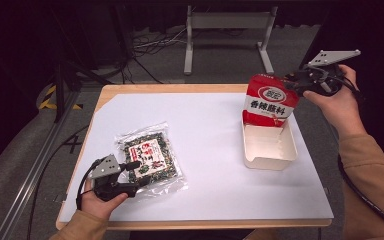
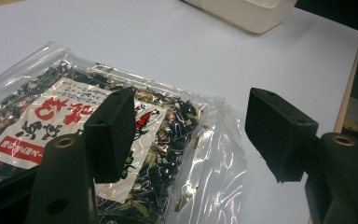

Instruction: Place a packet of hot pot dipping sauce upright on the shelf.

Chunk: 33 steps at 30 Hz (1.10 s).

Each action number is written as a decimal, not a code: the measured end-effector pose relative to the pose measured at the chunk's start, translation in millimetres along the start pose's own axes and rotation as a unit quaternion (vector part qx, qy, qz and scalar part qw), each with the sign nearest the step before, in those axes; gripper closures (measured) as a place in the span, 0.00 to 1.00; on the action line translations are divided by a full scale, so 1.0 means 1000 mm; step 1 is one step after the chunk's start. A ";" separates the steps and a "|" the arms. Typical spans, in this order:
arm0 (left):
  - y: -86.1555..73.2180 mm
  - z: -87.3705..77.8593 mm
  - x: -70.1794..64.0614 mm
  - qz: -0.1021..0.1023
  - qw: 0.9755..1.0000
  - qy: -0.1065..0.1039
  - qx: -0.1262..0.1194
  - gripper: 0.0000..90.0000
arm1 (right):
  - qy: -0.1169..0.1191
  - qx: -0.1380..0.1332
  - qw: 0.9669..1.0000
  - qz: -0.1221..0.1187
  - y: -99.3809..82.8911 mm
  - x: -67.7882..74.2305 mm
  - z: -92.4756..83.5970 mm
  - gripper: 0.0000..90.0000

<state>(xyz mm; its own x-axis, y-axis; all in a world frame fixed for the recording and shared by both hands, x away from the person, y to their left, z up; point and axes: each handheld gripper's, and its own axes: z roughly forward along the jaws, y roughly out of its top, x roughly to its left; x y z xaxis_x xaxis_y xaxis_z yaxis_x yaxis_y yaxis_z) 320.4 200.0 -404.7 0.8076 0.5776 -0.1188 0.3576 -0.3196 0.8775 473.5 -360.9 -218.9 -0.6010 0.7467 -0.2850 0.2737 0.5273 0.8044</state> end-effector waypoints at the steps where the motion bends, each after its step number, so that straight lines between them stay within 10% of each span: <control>1: 0.000 0.000 0.000 0.000 1.000 0.000 0.000 0.38 | 0.000 -0.008 1.000 0.006 0.000 0.000 -0.002 0.46; 17: 0.003 0.002 0.002 0.000 1.000 -0.003 -0.004 0.38 | 0.035 -0.082 0.994 0.064 -0.007 0.025 -0.033 0.41; 33: 0.006 0.002 0.005 0.000 1.000 -0.002 -0.011 0.38 | 0.111 -0.117 0.982 0.098 -0.025 0.079 -0.042 0.40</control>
<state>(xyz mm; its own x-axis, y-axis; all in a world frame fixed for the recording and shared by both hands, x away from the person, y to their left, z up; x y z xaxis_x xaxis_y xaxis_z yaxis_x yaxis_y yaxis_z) 327.4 199.6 -400.8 0.8096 0.5746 -0.1202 0.3471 -0.3034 0.8874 387.8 -332.5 -239.2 -0.7093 0.7048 -0.0126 0.2367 0.2549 0.9375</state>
